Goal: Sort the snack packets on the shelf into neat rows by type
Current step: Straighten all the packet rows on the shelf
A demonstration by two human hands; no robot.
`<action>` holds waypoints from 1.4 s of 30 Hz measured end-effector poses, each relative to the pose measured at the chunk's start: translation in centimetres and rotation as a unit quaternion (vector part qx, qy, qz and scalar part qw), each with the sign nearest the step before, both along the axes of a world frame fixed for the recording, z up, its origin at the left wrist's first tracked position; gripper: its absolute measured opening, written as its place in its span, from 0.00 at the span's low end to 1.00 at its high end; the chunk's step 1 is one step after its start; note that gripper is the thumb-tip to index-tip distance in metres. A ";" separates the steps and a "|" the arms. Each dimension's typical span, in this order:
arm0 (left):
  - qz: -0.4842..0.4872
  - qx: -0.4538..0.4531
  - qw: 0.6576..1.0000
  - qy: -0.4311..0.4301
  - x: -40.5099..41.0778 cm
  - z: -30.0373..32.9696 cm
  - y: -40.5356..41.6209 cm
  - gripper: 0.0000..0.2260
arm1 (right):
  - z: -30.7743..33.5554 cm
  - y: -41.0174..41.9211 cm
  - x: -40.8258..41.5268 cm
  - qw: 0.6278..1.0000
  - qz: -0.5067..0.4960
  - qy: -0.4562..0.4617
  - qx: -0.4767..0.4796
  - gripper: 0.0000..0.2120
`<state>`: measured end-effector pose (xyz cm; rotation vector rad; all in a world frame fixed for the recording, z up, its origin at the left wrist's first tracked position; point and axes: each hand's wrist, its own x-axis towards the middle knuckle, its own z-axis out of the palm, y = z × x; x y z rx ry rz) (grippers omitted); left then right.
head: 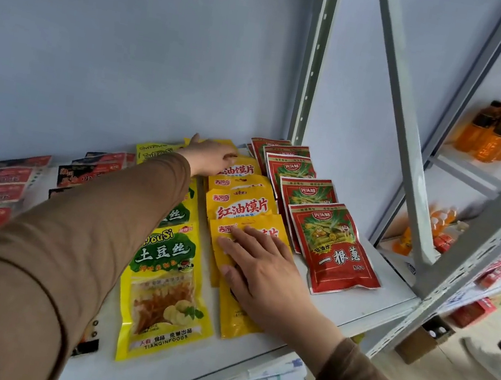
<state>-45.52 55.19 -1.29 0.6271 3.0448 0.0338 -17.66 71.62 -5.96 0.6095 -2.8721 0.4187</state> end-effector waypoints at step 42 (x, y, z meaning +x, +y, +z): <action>-0.073 -0.119 0.990 0.008 11.4 0.8 0.0 0.30 | 0.2 0.6 0.8 1.000 -0.007 -0.001 -0.001 0.27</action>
